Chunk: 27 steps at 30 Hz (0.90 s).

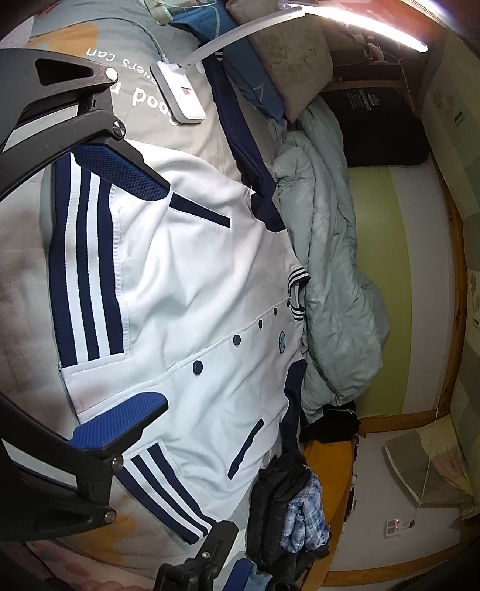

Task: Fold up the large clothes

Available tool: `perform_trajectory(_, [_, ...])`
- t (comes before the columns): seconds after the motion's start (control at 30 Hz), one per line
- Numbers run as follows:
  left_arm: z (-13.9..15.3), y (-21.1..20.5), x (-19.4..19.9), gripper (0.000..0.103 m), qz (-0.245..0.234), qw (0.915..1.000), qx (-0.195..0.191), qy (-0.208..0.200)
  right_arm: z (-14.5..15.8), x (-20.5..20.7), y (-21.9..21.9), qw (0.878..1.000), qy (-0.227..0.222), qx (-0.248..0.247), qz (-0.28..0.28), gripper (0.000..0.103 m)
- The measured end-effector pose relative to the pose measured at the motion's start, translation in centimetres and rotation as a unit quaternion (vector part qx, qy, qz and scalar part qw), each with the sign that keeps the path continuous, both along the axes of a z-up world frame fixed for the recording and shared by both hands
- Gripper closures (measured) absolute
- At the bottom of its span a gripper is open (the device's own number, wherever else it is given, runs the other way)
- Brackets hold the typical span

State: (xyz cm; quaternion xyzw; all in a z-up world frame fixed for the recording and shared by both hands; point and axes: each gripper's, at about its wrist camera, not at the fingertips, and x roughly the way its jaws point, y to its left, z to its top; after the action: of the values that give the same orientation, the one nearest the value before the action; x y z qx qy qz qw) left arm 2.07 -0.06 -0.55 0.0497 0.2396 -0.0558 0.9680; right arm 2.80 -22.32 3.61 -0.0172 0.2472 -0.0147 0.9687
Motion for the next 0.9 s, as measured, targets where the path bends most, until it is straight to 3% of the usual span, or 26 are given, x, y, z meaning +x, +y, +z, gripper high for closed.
perform_trajectory(0.47, [0.3, 1.2, -0.1, 0.0, 0.005, 0.9996, -0.026, 0.009, -0.3, 0.3, -0.6, 1.0, 0.01, 0.011, -0.011, 0.0])
perform_trajectory(0.63, [0.5, 1.2, -0.2, 0.0, 0.006, 0.9997, -0.02, 0.008, -0.3, 0.2, 0.2, 1.0, 0.0, -0.011, -0.002, 0.0])
perform_trajectory(0.83, [1.0, 0.6, -0.9, 0.0, 0.011, 0.9999, -0.006, -0.01, -1.0, 0.5, 0.2, 1.0, 0.009, -0.016, -0.011, 0.0])
perform_trajectory(0.9, [1.0, 0.9, -1.1, 0.0, 0.019, 0.9994, -0.025, -0.016, -1.1, 0.6, 0.2, 1.0, 0.014, -0.013, -0.007, 0.0])
